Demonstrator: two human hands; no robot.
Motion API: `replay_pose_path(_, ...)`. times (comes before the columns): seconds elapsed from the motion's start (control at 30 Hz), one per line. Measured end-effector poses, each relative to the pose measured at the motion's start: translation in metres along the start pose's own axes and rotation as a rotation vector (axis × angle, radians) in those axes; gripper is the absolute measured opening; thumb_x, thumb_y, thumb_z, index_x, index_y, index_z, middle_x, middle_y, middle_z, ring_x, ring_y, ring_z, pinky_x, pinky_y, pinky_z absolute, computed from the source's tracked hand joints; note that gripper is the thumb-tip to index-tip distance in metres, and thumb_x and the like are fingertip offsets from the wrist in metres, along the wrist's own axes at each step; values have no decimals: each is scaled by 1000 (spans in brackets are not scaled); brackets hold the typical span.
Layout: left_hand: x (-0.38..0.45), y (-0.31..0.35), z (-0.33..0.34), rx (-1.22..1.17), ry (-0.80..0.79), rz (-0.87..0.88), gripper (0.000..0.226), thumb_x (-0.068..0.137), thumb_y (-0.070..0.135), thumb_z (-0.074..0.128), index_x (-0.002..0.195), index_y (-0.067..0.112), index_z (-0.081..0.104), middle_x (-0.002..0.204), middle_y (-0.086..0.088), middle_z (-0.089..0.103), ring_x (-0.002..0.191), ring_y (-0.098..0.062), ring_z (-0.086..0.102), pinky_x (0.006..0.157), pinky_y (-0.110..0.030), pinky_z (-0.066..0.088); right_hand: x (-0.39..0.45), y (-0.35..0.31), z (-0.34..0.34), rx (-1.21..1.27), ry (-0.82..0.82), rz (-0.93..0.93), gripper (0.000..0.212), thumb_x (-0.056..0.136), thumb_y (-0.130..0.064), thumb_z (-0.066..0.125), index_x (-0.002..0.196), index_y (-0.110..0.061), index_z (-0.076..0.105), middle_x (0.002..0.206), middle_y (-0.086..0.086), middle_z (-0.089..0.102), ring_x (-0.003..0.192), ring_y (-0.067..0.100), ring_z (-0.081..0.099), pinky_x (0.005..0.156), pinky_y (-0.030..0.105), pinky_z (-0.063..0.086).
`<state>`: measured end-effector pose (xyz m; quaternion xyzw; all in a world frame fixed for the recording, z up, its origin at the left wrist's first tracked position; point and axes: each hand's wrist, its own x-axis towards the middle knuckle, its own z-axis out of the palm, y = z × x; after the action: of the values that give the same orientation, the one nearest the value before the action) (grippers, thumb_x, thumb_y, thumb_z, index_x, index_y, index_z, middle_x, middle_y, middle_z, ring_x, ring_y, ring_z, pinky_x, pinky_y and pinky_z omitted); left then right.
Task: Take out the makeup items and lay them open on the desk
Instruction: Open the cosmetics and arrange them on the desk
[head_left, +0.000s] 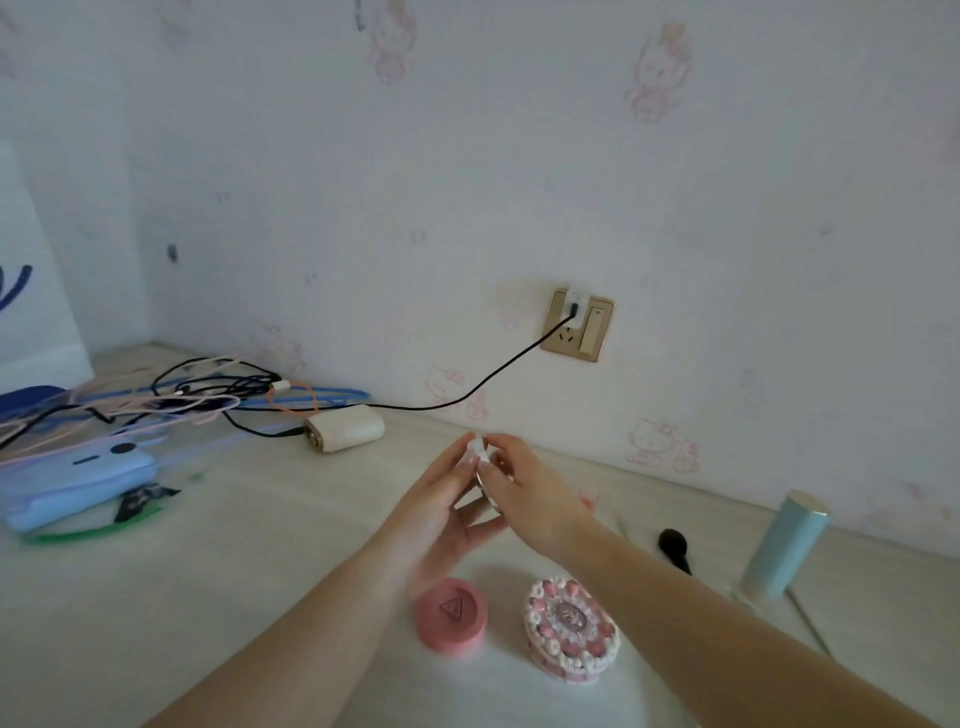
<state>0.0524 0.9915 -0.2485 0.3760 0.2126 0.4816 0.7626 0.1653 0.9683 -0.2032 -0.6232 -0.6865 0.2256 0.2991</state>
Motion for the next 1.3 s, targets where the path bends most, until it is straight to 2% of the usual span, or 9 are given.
replay_pose_path(0.17, -6, 1, 1, -42, 72, 20, 23, 94, 29, 49, 91, 30, 72, 89, 4, 73, 74, -13, 70, 61, -30, 57, -1, -18, -5, -268, -37, 1, 42, 94, -35, 37, 134, -25, 42, 118, 2, 62, 103, 23, 60, 87, 36, 49)
replay_pose_path(0.4, -6, -3, 1, -129, 155, 6, 29, 91, 29, 57, 118, 19, 59, 111, -7, 67, 102, -28, 63, 87, -48, 53, 9, -32, -4, -419, -134, 58, 31, 93, -26, 36, 115, -12, 53, 108, 11, 65, 96, 28, 62, 74, 32, 46)
replay_pose_path(0.57, -7, -2, 2, -157, 167, -3, 33, 92, 26, 56, 122, 15, 55, 112, -9, 63, 102, -31, 60, 77, -46, 55, 11, -37, 0, -548, -116, 88, 30, 97, -22, 33, 116, -6, 50, 113, 14, 62, 98, 29, 59, 77, 34, 44)
replay_pose_path(0.8, -3, 12, -11, -246, 217, 6, 26, 96, 23, 51, 121, 17, 55, 106, -18, 59, 87, -32, 65, 65, -45, 60, 19, -28, -30, -244, 8, 153, 41, 96, -12, 30, 135, -11, 42, 119, 15, 58, 97, 29, 56, 81, 33, 47)
replay_pose_path(0.9, 1, 15, -13, -85, 285, 33, 24, 99, 23, 43, 120, 17, 54, 105, -10, 58, 87, -28, 63, 67, -43, 59, 22, -24, -29, -231, 59, 172, 39, 94, -8, 30, 129, -5, 48, 131, 14, 53, 114, 31, 53, 93, 36, 46)
replay_pose_path(1.0, 4, 13, -21, 119, 297, 20, 28, 93, 29, 56, 118, 16, 55, 107, -7, 61, 94, -22, 64, 75, -41, 58, 27, -17, -28, -209, 76, 192, 40, 93, -6, 30, 128, -5, 49, 131, 14, 53, 107, 33, 58, 87, 39, 50)
replay_pose_path(1.13, 17, 6, -40, 881, 294, 54, 63, 57, 44, 79, 108, 14, 57, 91, 4, 63, 78, -9, 58, 62, -18, 47, 36, -9, -26, -198, 84, 216, 43, 93, -6, 31, 133, -7, 46, 138, 12, 48, 118, 31, 52, 95, 41, 48)
replay_pose_path(1.2, 24, 4, -48, 1205, 324, 81, 48, 55, 45, 74, 91, 16, 59, 79, 8, 62, 74, -12, 58, 60, -18, 41, 41, -6, -23, -161, 75, 231, 43, 94, -6, 31, 136, -8, 44, 140, 11, 46, 120, 30, 49, 96, 40, 47)
replay_pose_path(1.3, 31, 6, -55, 1427, 326, 73, 50, 51, 53, 69, 84, 17, 59, 80, 5, 64, 82, -19, 63, 69, -28, 47, 48, 0, -18, -107, 70, 250, 40, 93, -3, 32, 128, -3, 50, 132, 16, 52, 107, 32, 56, 91, 42, 51)
